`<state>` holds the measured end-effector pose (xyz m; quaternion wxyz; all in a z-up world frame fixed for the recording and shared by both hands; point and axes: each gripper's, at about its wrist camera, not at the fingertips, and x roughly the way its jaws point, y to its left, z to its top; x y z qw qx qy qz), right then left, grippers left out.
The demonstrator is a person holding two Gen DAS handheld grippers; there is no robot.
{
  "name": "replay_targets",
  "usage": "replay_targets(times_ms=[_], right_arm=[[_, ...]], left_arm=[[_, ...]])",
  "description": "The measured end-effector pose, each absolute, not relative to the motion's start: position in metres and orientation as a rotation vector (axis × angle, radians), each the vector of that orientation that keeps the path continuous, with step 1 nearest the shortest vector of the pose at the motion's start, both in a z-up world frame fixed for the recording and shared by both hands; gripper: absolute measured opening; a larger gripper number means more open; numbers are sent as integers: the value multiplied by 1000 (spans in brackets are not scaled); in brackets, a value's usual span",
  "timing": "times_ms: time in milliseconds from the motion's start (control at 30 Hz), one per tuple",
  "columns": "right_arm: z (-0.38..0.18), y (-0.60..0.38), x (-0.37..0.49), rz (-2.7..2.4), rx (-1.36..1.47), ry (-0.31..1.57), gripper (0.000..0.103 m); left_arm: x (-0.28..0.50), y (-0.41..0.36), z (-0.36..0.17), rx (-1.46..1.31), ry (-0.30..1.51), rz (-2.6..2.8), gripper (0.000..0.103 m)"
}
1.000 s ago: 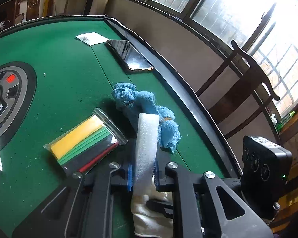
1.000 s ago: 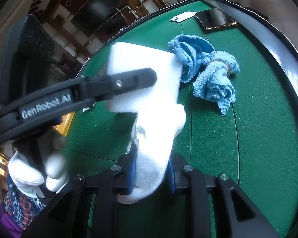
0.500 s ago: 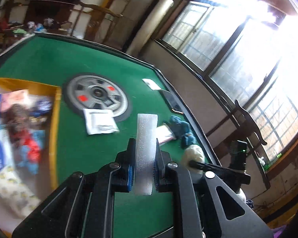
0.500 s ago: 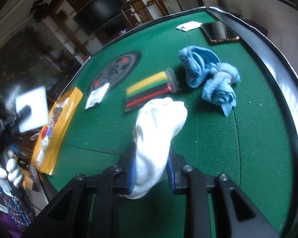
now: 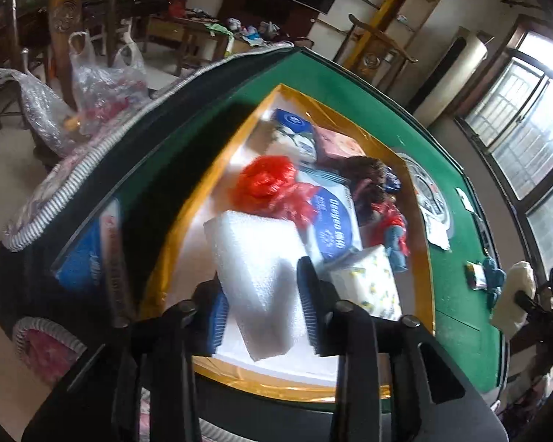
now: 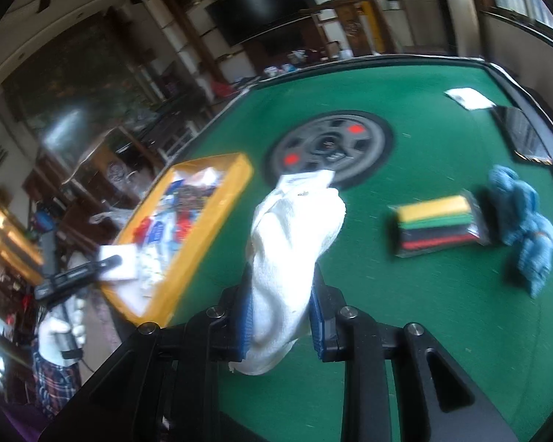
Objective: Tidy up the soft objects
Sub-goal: 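Carry the foam block and white cloth into the yellow tray and release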
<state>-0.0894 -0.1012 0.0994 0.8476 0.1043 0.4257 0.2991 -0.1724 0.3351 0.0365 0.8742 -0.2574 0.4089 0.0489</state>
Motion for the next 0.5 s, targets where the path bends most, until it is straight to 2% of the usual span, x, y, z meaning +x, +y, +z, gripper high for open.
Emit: replay_targets(times_ms=[33,67,267,500], right_arm=[[103,-90,-90,654,212,899,23],[107,-76,-90,680,203,902,23],[112,6,-90,858,166,957,23],[90,112,-96,1051,117,1044,23]], left_arm=[[-173,338,33,-533,861,132,51],[-172,342,32,-517,858,170,53],[-183,339,51,-353,764,282,54],[-201,349,70,-432,669,249,56]])
